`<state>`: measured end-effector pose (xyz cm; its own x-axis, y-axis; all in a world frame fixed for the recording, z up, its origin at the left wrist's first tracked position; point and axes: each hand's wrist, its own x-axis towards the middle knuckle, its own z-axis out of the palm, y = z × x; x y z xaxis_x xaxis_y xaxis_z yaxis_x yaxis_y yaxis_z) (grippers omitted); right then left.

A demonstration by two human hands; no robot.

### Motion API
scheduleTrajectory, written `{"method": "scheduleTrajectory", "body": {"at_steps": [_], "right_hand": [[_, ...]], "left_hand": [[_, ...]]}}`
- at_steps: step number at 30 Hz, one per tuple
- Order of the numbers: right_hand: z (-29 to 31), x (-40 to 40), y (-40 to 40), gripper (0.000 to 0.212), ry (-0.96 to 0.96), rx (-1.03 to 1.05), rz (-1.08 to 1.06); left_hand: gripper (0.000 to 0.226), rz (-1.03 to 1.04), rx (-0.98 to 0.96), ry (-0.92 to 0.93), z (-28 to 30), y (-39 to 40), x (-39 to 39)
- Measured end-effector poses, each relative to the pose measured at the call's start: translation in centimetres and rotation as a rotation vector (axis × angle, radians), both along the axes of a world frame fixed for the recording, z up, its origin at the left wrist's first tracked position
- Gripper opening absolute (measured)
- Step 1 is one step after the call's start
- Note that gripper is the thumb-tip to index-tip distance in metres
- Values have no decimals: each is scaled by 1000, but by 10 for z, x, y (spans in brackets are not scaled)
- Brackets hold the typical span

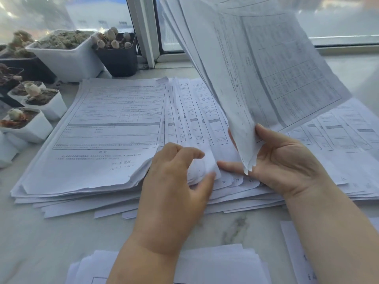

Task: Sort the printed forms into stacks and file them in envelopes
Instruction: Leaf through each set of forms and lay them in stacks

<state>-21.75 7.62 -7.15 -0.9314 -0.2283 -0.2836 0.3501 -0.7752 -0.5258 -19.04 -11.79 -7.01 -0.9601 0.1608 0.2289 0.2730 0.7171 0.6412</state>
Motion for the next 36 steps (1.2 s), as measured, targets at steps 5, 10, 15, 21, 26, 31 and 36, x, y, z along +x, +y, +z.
{"method": "scheduleTrajectory", "body": {"at_steps": [5,10,15,21,26,31,36], "right_hand": [[-3,-1,-2,39,31,-64,14],[-3,-2,-2,35,1,-6,-17],[0,-2,-2,28,-53,-2,-64],[-1,-3,-2,24,-136,-12,-91],[-1,-5,-4,31,-144,-61,-54],[0,-1,-6,24,-202,-14,-105],[26,0,-9,25,-267,50,-166]], "left_hand": [[34,-63,-101,5,-3,-1,1],[12,30,115,27,-6,-1,-1],[20,281,253,157,-5,-4,-2],[66,176,-61,253,2,5,3],[95,187,-399,42,-2,8,3],[63,269,-432,-214,2,-19,-5],[21,452,-73,-8,6,-58,-4]]}}
